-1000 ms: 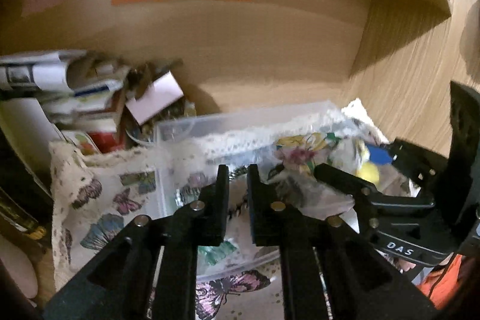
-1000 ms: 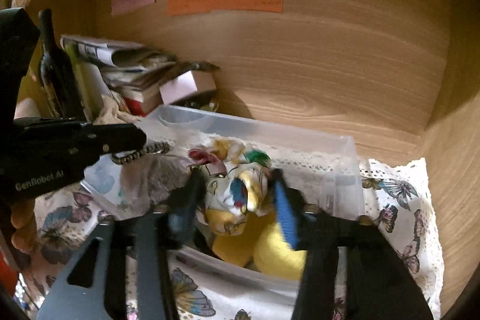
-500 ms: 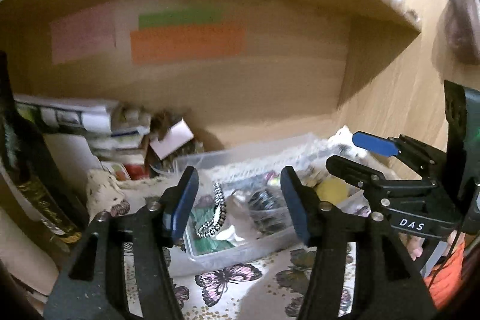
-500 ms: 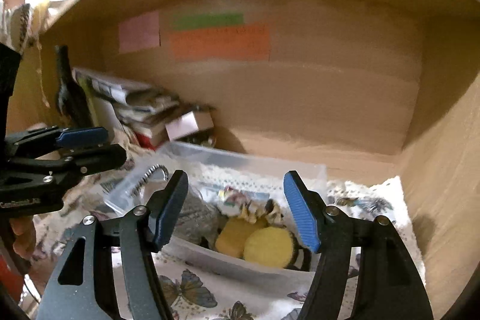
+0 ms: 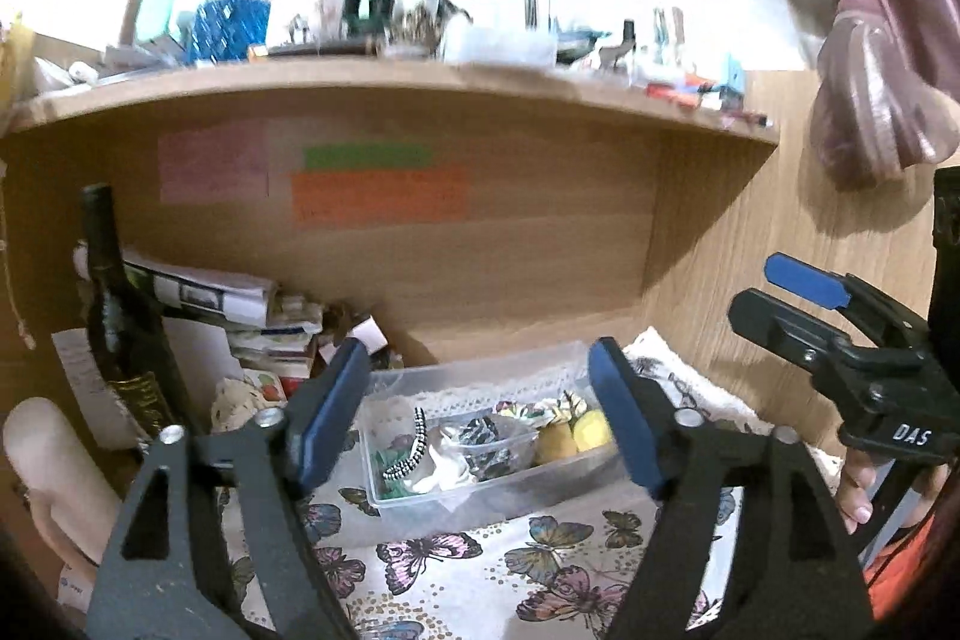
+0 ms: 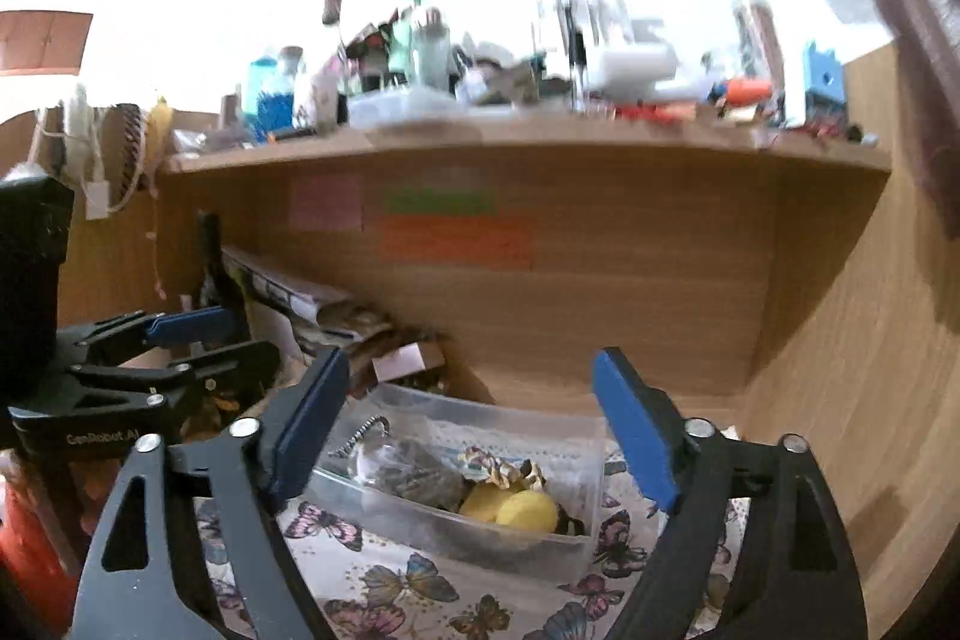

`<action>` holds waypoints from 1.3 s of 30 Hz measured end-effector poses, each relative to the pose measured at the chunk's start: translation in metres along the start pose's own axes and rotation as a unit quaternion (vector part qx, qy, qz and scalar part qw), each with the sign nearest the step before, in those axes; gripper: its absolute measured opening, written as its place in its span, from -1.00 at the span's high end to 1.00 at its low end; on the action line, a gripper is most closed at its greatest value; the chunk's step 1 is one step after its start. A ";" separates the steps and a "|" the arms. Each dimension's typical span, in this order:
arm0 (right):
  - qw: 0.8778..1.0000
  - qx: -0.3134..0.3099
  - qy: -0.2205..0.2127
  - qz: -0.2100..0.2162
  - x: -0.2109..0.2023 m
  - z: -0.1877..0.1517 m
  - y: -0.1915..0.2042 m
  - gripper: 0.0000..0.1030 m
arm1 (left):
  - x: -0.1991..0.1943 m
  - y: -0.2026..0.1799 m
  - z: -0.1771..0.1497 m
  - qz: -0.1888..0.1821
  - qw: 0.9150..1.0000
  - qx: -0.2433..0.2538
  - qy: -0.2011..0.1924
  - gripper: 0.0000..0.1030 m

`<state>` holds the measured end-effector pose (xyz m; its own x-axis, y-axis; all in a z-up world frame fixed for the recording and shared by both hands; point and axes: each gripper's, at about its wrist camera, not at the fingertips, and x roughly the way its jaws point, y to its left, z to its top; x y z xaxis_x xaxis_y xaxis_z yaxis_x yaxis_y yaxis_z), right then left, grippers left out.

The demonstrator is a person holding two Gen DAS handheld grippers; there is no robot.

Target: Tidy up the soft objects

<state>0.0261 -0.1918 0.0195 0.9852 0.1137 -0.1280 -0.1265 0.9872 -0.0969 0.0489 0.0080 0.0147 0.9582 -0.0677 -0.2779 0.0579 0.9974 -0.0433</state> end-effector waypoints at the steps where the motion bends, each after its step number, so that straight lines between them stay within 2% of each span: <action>1: 1.000 0.000 -0.005 0.000 -0.007 0.001 0.000 -0.69 | -0.005 -0.003 0.001 0.000 1.000 0.001 -0.004 -0.57; 5: 1.000 0.002 -0.013 -0.002 -0.017 0.001 0.003 -0.76 | -0.018 -0.007 0.001 0.003 1.000 0.000 -0.017 -0.78; 9: 1.000 0.005 -0.022 -0.003 -0.024 -0.001 0.006 -1.00 | -0.032 -0.013 -0.002 0.016 0.999 0.010 -0.035 -0.96; 16: 1.000 0.012 -0.023 -0.004 -0.033 -0.006 0.007 -1.00 | -0.038 -0.016 -0.006 0.006 0.999 0.009 -0.034 -0.99; 39: 1.000 0.019 -0.011 0.000 -0.025 -0.011 0.006 -1.00 | -0.032 -0.016 -0.010 0.011 0.999 0.006 -0.033 -0.99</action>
<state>-0.0010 -0.1898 0.0115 0.9875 0.1158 -0.1066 -0.1226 0.9907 -0.0594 0.0141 -0.0060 0.0146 0.9757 -0.0444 -0.2147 0.0395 0.9989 -0.0269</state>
